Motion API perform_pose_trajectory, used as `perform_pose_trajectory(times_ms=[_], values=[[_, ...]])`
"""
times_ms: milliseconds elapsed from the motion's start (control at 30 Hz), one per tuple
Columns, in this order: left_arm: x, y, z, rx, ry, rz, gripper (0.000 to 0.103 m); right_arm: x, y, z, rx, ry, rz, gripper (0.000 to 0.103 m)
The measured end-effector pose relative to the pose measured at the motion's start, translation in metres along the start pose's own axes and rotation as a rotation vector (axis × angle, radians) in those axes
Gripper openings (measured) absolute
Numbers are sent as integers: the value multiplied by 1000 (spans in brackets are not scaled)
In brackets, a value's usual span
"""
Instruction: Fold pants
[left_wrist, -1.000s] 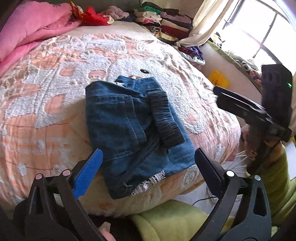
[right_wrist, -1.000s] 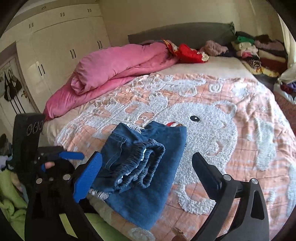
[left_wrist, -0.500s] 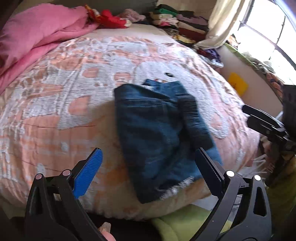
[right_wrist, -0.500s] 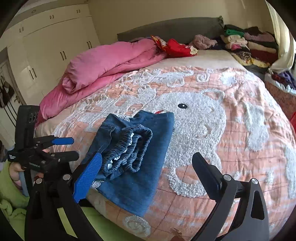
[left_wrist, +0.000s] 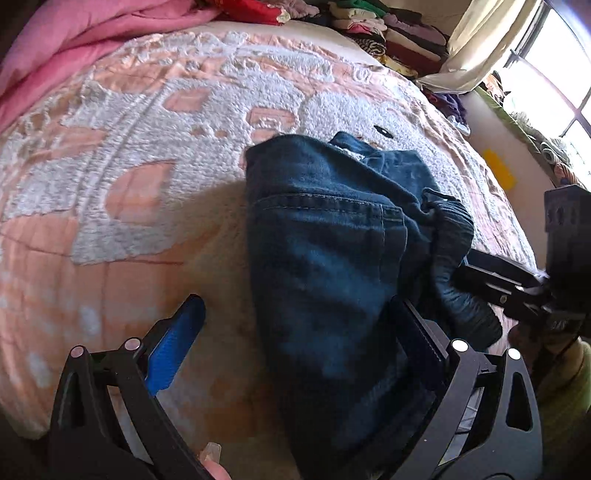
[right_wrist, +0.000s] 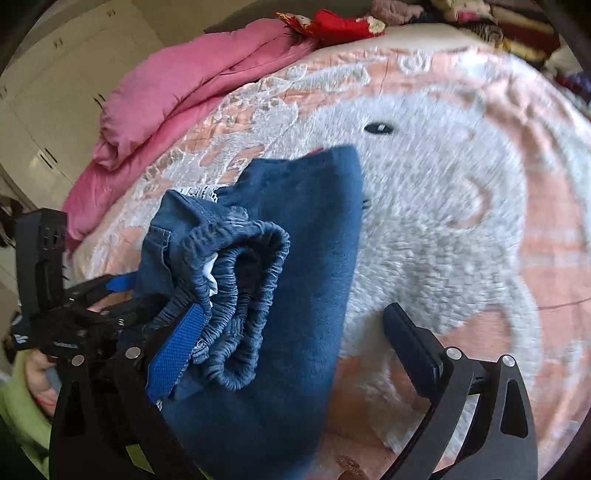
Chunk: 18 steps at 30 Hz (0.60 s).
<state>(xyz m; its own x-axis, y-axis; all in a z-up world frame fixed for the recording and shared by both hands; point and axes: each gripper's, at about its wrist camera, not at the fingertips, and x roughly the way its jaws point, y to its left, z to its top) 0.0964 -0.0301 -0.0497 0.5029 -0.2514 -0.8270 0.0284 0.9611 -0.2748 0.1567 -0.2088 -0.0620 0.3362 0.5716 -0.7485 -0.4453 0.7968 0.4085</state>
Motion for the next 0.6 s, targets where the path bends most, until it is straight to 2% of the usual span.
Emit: perform_pose_trajectory(times_ms=[100, 167, 200, 233, 267, 333, 400, 600], values=[[4, -3, 1, 14, -6, 7, 91, 1, 1, -3, -26, -22, 29, 94], [4, -6, 2, 23, -15, 5, 80, 1, 2, -5, -32, -26, 59, 81], [3, -7, 2, 26, -19, 4, 70, 1, 4, -4, -35, -26, 86, 63], [3, -9, 3, 29, -22, 1, 55, 1, 6, -5, -37, -23, 125, 47], [1, -10, 4, 23, -23, -15, 48, 1, 8, -4, -46, -23, 146, 36], [-1, -13, 7, 22, -30, -12, 33, -3, 16, -3, -75, -42, 153, 31], [-7, -16, 10, 24, -39, -14, 27, -11, 23, 1, -104, -67, 152, 28], [-21, -21, 29, 38, -81, -33, 23, -23, 43, 25, -200, -114, 108, 25]])
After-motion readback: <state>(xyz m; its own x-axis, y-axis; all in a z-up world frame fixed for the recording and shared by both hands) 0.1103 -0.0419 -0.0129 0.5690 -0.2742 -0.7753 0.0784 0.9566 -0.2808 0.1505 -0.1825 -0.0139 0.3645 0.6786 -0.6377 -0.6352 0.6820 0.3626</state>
